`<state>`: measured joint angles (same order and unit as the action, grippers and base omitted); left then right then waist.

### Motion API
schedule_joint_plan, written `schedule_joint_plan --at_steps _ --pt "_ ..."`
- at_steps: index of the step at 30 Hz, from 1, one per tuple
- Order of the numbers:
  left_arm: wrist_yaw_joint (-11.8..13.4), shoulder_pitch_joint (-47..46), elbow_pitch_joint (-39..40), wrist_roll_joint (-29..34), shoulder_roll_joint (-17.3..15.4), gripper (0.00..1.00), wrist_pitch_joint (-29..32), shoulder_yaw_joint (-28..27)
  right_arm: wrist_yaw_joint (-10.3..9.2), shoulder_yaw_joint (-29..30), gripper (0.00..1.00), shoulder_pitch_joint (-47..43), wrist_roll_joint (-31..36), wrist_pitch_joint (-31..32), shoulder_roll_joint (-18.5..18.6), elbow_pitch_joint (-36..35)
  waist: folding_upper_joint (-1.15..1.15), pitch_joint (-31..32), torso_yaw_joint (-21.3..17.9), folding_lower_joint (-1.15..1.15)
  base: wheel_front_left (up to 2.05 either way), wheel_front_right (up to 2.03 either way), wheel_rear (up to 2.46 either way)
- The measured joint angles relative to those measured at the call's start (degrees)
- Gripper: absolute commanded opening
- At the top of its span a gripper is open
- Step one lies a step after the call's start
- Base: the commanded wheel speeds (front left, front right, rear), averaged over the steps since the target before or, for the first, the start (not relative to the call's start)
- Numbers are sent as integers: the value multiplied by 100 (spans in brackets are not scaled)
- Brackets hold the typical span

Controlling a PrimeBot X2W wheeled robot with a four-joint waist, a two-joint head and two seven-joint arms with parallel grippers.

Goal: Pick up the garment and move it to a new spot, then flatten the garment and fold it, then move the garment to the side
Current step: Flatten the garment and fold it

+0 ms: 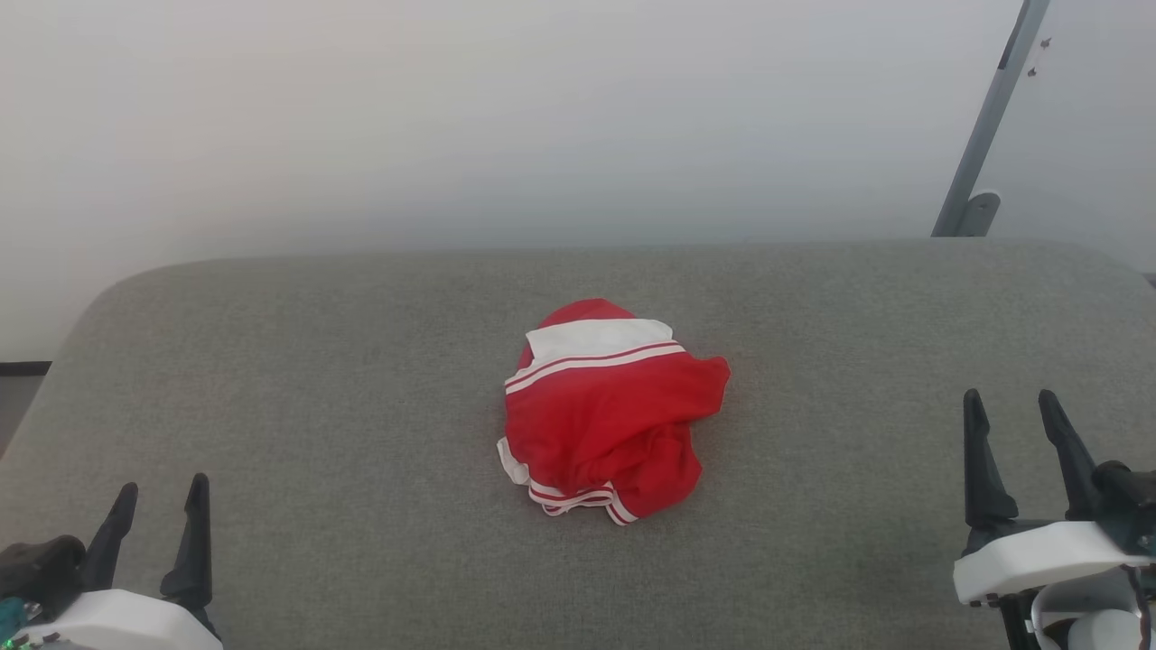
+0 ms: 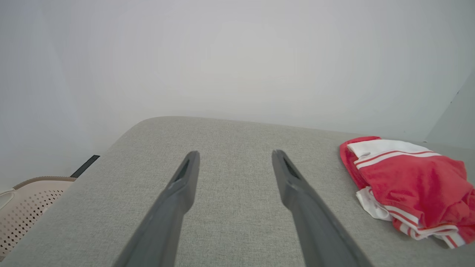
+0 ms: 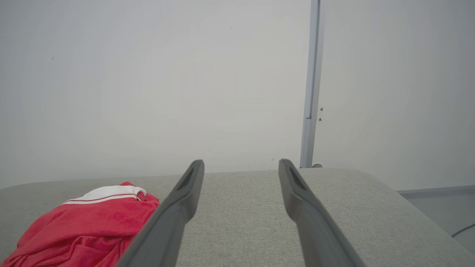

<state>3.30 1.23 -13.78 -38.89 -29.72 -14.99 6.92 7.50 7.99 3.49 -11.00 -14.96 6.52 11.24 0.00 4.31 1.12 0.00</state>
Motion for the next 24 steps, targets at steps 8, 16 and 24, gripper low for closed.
schedule_joint_plan --at_steps 8,16,24 --pt "-34 14 33 63 81 100 0 -26 0 -242 100 -8 -113 -1 25 -45 0 -51 31 0 0 0 0" --pt "-66 -50 96 68 174 100 2 70 -1 -856 100 181 -332 43 372 248 0 -158 246 0 0 0 0" --pt "-154 -367 240 122 318 100 63 330 -1 -1492 100 963 -788 740 699 798 0 -388 675 0 0 0 0"
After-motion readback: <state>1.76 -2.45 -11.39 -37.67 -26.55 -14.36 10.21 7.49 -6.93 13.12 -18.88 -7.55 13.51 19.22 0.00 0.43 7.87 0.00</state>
